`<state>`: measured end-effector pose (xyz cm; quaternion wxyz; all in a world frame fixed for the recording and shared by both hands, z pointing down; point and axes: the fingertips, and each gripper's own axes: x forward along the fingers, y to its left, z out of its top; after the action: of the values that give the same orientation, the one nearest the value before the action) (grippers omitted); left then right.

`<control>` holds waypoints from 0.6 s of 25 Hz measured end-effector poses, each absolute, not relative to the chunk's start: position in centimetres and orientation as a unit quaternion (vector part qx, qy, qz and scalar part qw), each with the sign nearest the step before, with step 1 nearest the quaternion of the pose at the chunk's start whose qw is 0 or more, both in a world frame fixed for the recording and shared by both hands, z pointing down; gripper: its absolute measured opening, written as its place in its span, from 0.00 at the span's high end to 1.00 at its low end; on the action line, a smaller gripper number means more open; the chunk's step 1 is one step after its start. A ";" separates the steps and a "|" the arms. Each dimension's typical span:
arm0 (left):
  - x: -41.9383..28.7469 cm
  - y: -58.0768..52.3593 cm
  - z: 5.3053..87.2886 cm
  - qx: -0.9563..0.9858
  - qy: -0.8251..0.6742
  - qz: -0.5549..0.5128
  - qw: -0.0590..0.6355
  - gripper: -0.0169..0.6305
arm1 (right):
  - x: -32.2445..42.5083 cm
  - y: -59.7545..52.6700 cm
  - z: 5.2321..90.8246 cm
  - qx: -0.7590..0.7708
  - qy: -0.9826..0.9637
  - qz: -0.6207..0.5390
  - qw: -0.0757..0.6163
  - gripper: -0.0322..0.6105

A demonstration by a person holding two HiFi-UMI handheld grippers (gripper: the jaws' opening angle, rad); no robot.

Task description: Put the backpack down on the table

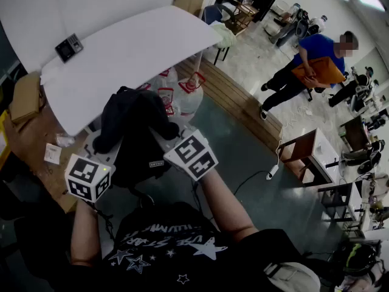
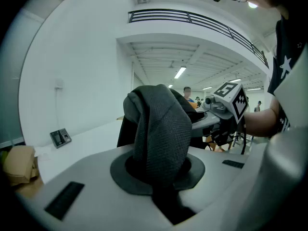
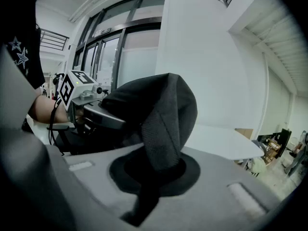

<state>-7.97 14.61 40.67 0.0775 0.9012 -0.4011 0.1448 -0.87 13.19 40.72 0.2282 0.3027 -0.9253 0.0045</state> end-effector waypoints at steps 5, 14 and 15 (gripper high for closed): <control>-8.6 14.2 40.6 0.903 -0.397 0.144 0.074 0.89 | -1.5 12.9 40.7 0.305 -0.925 0.008 0.228 0.93; -10.0 13.8 42.0 0.904 -0.394 0.139 0.086 0.89 | -2.9 12.4 41.9 0.304 -0.922 0.010 0.239 0.93; -10.3 13.6 42.1 0.905 -0.393 0.139 0.087 0.89 | -3.2 12.2 42.1 0.304 -0.922 0.011 0.240 0.93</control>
<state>-10.33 13.55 42.10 0.0874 0.9046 -0.3935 0.1388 -3.20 12.22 42.07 0.2404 0.3039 -0.9218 0.0114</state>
